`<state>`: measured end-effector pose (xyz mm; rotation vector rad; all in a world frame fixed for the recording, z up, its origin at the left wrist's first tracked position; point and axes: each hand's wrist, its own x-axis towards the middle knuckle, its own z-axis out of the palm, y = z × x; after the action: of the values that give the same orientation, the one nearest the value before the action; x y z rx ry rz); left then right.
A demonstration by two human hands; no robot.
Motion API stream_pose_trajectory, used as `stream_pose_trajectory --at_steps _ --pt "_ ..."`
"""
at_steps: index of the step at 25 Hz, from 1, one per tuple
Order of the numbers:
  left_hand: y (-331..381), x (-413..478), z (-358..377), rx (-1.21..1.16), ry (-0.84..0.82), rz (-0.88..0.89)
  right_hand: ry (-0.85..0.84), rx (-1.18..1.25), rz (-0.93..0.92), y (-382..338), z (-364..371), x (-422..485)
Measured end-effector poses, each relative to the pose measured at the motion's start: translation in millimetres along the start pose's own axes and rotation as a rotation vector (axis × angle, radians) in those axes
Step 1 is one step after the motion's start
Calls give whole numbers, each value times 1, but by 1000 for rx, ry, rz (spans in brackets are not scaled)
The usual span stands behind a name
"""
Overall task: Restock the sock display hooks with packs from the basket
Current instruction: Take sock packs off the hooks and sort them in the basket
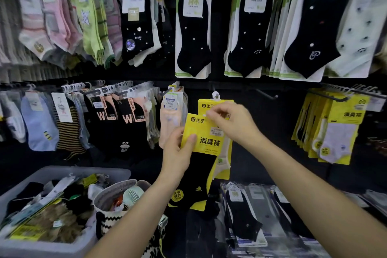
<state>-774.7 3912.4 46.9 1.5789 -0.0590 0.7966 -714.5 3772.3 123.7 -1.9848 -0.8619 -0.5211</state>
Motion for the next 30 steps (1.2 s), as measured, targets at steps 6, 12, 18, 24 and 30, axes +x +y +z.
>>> stream_pose_trajectory --at_steps 6,12,18,24,30 --pt "7 12 22 -27 -81 -120 19 152 200 10 -14 11" --pt "15 34 38 -27 -18 -174 158 79 230 12 -18 40" --pt "5 49 40 27 69 -237 160 4 240 11 -7 58" --pt "-11 49 37 88 154 -283 185 -20 171 22 -12 42" --pt "-48 -9 13 256 27 -351 150 90 256 67 8 -61"
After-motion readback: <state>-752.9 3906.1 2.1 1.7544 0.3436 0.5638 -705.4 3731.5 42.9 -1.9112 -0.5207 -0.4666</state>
